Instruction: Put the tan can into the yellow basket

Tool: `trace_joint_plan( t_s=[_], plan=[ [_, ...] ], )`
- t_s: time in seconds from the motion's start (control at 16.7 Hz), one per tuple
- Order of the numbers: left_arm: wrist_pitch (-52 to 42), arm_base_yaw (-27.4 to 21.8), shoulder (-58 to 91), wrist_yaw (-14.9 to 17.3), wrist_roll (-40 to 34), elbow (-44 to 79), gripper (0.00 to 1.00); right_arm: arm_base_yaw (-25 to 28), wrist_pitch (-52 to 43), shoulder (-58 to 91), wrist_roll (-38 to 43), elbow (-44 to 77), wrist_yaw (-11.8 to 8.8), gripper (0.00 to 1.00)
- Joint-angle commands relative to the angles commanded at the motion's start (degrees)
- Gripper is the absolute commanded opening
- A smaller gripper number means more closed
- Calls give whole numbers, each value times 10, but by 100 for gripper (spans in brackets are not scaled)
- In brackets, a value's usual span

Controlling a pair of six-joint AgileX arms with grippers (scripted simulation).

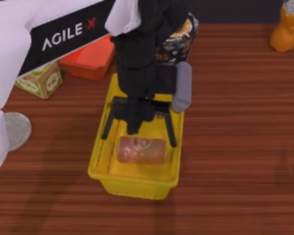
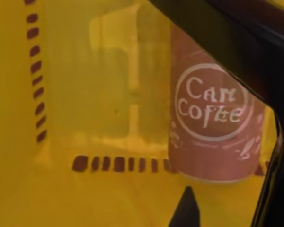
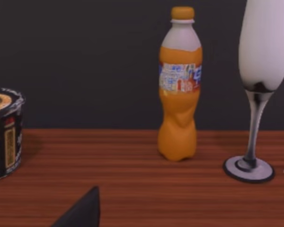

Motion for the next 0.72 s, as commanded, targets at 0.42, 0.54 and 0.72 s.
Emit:
trace_joint_plan(
  t_s=[0.42,0.54,0.72],
  plan=[
    [-25,9,-3,0,6,22,0,0,0,0,0,0,0,100],
    [-67,20,-10,0,14,52,0,0,0,0,0,0,0,100],
    [-103,33,-19,0,22,83,0,0,0,0,0,0,0,100]
  ],
)
